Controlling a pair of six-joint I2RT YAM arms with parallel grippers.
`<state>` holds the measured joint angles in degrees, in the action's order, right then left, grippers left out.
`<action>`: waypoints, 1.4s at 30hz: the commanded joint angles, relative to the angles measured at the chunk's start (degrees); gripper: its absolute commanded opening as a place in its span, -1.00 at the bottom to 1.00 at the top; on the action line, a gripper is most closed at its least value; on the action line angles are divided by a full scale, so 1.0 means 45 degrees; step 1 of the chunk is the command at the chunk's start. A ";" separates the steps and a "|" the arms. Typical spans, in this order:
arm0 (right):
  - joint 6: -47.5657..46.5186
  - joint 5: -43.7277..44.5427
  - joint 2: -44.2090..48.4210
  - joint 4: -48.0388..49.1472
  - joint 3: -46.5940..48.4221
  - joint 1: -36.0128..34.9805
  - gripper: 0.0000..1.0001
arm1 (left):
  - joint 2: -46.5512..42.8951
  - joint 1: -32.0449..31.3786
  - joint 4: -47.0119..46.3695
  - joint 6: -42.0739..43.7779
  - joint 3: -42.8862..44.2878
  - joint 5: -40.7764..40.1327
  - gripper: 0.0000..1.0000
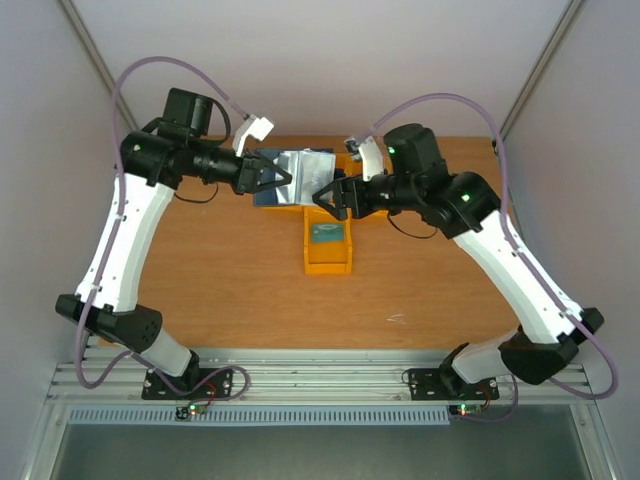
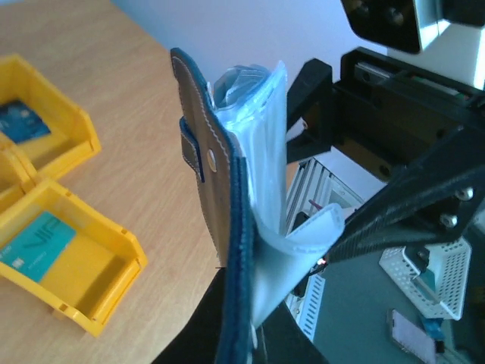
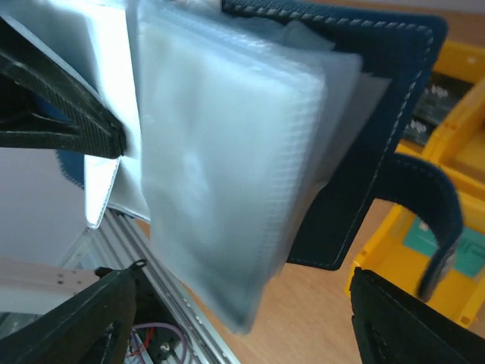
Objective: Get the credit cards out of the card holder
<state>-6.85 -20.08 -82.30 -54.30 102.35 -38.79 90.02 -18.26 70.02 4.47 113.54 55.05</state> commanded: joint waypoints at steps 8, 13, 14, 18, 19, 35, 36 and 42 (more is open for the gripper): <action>-0.2966 -0.1945 0.1585 0.2277 -0.0219 0.0282 0.89 | -0.0733 0.0023 0.3274 0.3624 0.2639 -0.0523 -0.99; -0.3820 -0.2102 0.1701 0.1852 0.0045 0.0685 0.97 | -0.0964 0.0018 0.3677 0.4343 0.2777 -0.0394 -0.99; -0.3891 -0.1872 0.1768 0.1892 -0.0041 0.0755 0.97 | -0.0991 0.0033 0.3708 0.4413 0.2812 -0.0428 -0.99; -0.3870 -0.1958 0.1443 0.1807 0.0121 0.0806 0.97 | -0.1015 0.0032 0.3654 0.4301 0.2914 -0.0118 -0.99; -0.3768 -0.2159 0.1320 0.1857 0.0127 0.0792 0.97 | -0.1005 0.0025 0.3629 0.4251 0.2939 -0.0015 -0.99; -0.3255 -0.2740 0.0495 0.4295 -0.0810 0.0510 0.97 | -0.0797 0.0029 0.3888 0.4670 0.3146 0.0970 -0.99; -0.3230 -0.2943 0.0496 0.4653 -0.0942 0.0437 0.97 | -0.0794 0.0024 0.3893 0.4670 0.3100 0.0953 -1.00; -0.2745 -0.4505 0.0272 0.6193 -0.1214 0.0284 0.97 | -0.0785 0.0032 0.3871 0.4653 0.3119 0.0923 -0.99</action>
<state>-21.34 -34.24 -80.14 -34.26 97.23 -36.99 86.61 -18.28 87.64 24.51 126.02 56.82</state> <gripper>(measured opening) 0.985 0.039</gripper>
